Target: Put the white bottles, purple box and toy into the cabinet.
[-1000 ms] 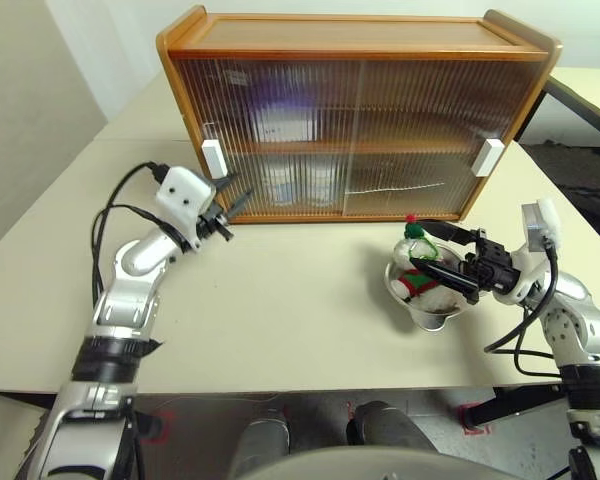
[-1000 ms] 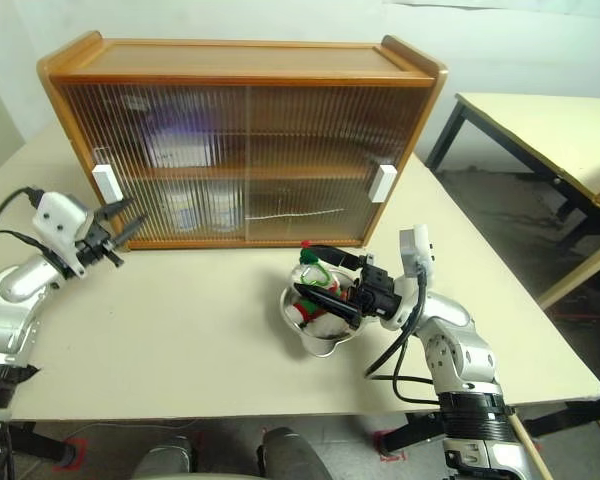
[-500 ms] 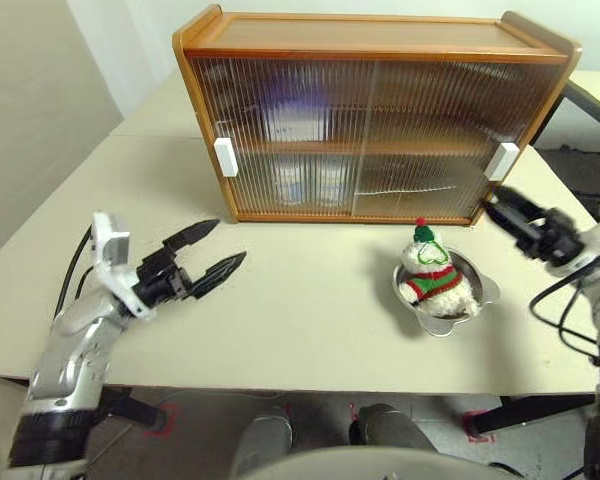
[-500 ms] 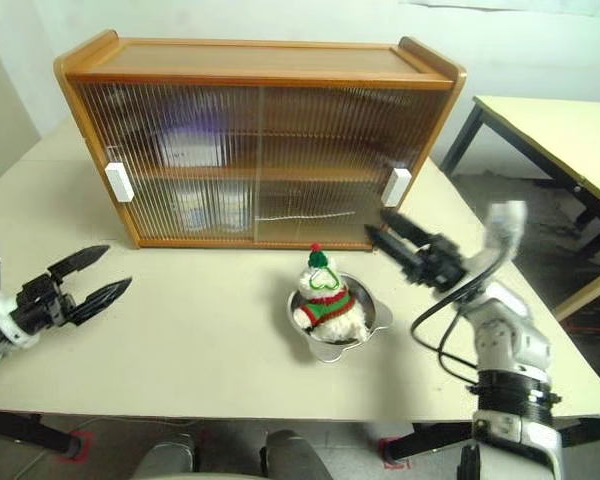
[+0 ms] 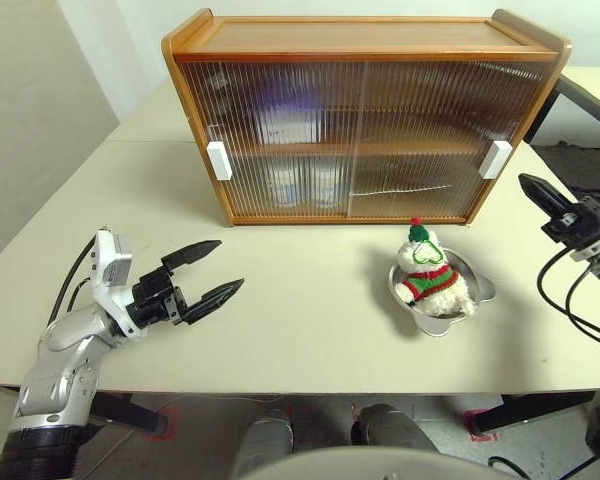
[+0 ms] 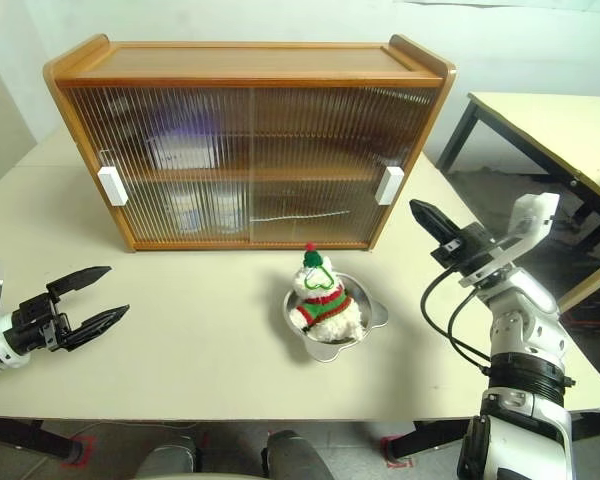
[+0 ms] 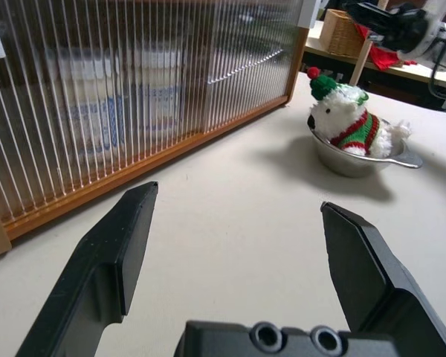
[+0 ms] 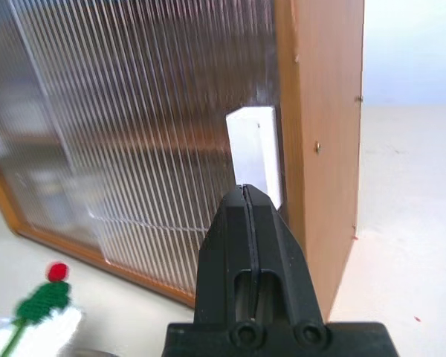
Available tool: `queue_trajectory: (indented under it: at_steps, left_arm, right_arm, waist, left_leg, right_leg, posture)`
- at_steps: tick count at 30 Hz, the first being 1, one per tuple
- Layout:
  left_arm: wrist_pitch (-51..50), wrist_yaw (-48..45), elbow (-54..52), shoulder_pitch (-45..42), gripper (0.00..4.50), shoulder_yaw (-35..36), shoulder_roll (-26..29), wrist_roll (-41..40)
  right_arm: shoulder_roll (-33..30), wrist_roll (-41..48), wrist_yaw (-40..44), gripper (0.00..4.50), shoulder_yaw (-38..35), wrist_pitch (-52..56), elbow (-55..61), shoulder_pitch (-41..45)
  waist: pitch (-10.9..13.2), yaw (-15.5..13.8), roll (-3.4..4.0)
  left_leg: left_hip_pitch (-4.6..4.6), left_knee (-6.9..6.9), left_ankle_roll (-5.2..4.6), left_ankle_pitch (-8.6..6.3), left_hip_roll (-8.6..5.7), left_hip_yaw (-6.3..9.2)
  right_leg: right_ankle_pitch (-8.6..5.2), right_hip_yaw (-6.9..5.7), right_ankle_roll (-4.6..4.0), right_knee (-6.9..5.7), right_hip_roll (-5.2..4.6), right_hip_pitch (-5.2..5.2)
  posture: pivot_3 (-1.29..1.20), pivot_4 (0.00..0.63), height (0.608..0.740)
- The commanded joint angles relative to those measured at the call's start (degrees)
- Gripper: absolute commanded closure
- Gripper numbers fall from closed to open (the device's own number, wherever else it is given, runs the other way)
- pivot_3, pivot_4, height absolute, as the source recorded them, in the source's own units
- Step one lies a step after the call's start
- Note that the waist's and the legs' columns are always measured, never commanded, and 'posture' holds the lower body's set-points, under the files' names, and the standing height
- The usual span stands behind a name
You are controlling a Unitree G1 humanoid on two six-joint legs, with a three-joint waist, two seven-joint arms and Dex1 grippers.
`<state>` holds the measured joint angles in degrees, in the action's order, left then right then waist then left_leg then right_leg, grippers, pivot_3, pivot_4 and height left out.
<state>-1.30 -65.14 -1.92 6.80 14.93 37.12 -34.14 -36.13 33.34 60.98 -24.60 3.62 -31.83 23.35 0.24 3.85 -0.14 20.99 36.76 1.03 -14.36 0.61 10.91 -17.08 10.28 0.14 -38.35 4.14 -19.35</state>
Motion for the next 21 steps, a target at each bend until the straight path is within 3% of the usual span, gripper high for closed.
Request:
queue_trajectory:
  at_steps: [1,11,21]
  left_arm:
    - [1.1,-1.7,0.3,0.1,0.00,-0.5,0.2,0.9]
    - [0.7,-2.7,-1.2,-0.1,0.00,-0.5,0.3,0.9]
    - [1.0,-2.4,-1.0,-0.3,0.00,-0.5,0.2,1.9]
  right_arm:
    - [0.8,-2.5,-3.1,4.48,1.5,-0.8,-0.6,1.9]
    - [2.0,-8.5,-11.6,4.48,3.5,-4.3,-3.9,7.2]
    - [4.0,-8.9,-11.9,4.48,5.3,-3.4,-1.5,8.5]
  waist:
    - [0.0,0.1,0.00]
    - [0.0,0.1,0.05]
    - [0.0,0.3,0.08]
  left_leg:
    - [0.00,0.00,0.00,0.00,0.00,0.00]
    - [0.02,-0.02,-0.06,-0.04,0.10,0.07]
    - [0.00,-0.03,-0.08,-0.06,0.13,0.06]
  right_leg:
    - [0.01,0.00,0.01,0.00,0.00,0.00]
    - [0.03,0.00,-0.02,0.01,-0.02,-0.02]
    - [0.05,0.01,-0.03,0.01,0.00,-0.04]
  posture:
    - [-0.08,0.000,0.740]
    - [-0.07,0.000,0.740]
    - [-0.07,0.000,0.740]
